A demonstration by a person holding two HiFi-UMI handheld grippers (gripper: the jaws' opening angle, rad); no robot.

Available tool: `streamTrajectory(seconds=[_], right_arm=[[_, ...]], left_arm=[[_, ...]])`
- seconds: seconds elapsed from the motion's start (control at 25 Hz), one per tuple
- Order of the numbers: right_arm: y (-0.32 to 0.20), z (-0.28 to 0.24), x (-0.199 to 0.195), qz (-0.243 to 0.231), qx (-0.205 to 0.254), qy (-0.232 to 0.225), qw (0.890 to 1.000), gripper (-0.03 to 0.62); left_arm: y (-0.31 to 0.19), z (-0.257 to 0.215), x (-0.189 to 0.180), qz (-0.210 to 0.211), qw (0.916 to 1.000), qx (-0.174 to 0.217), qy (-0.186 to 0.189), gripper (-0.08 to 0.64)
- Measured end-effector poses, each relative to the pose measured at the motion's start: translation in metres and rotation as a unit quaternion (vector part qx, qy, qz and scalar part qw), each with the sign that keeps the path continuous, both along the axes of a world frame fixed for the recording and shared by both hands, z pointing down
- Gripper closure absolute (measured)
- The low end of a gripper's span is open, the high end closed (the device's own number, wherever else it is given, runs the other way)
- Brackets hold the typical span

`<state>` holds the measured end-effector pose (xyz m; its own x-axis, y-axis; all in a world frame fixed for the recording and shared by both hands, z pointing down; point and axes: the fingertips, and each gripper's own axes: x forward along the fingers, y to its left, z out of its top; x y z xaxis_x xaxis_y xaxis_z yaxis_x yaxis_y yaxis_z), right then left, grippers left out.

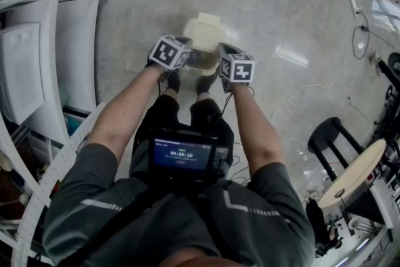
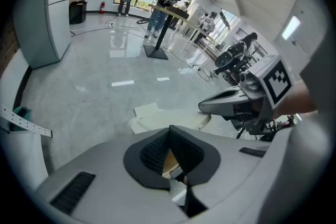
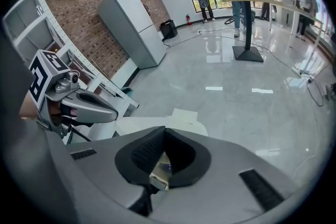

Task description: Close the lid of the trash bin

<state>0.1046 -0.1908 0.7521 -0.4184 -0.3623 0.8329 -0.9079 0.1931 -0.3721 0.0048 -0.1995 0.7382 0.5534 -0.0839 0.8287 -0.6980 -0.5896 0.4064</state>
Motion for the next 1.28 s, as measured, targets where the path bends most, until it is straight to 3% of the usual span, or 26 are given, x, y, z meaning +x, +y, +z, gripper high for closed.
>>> streamTrajectory(seconds=[0.28,0.52,0.88,1.08,1.28], right_arm=[[0.042,0.016,-0.004,-0.017,-0.026,0.012,0.999,0.589],[0.074,0.032,-0.013,-0.023,-0.054,0.016,0.998,0.589],[0.110,0.060,-0.018,-0.028,-0.102,0.026,0.994,0.589],[0.127,0.076,-0.021,-0.036,-0.115,0.026,0.992,0.589],[0.135,0.089,-0.027,-0.050,-0.127,0.014,0.991,0.589]], left_arm=[[0.046,0.017,-0.005,-0.016,0.9996,-0.024,-0.004,0.563],[0.082,0.036,-0.009,0.011,0.9990,-0.036,-0.024,0.563],[0.115,0.069,-0.008,0.000,0.9973,-0.064,-0.036,0.563],[0.138,0.090,-0.014,0.024,0.9945,-0.074,-0.069,0.563],[0.146,0.106,-0.025,0.023,0.9920,-0.074,-0.100,0.563]])
